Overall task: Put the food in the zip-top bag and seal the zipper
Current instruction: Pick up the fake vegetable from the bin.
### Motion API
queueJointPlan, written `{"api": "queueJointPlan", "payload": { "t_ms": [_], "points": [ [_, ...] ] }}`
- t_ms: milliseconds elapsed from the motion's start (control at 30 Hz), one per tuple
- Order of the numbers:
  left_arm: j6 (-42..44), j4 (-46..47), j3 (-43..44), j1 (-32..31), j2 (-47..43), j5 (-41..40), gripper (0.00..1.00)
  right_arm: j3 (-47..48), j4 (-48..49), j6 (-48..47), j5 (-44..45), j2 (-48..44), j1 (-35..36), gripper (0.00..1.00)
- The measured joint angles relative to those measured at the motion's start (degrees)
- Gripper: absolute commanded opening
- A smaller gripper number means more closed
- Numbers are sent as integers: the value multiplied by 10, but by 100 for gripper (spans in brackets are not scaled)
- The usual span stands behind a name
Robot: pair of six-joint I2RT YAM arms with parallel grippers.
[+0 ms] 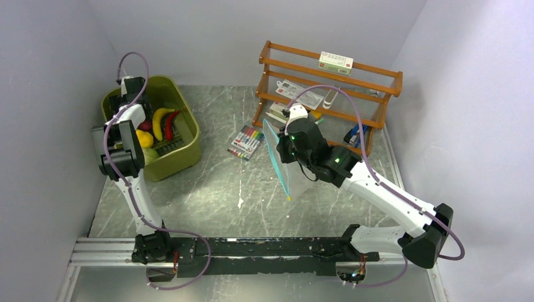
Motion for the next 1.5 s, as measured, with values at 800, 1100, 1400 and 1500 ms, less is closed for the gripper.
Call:
{"api": "queueJointPlan", "payload": {
  "t_ms": [800, 1100, 1400, 1500],
  "points": [
    [-3, 8, 6, 0, 15, -16, 45, -6, 0, -1, 2, -9, 0, 0],
    [-5, -1, -4, -1, -25, 7, 43, -6, 0, 0, 2, -9, 0, 0],
    [-37, -46, -7, -12, -93, 60, 41, -16, 1, 6, 0, -9, 0, 0],
    [-50, -69, -7, -19, -120, 77, 41, -16, 1, 8, -1, -9, 0, 0]
  ]
}}
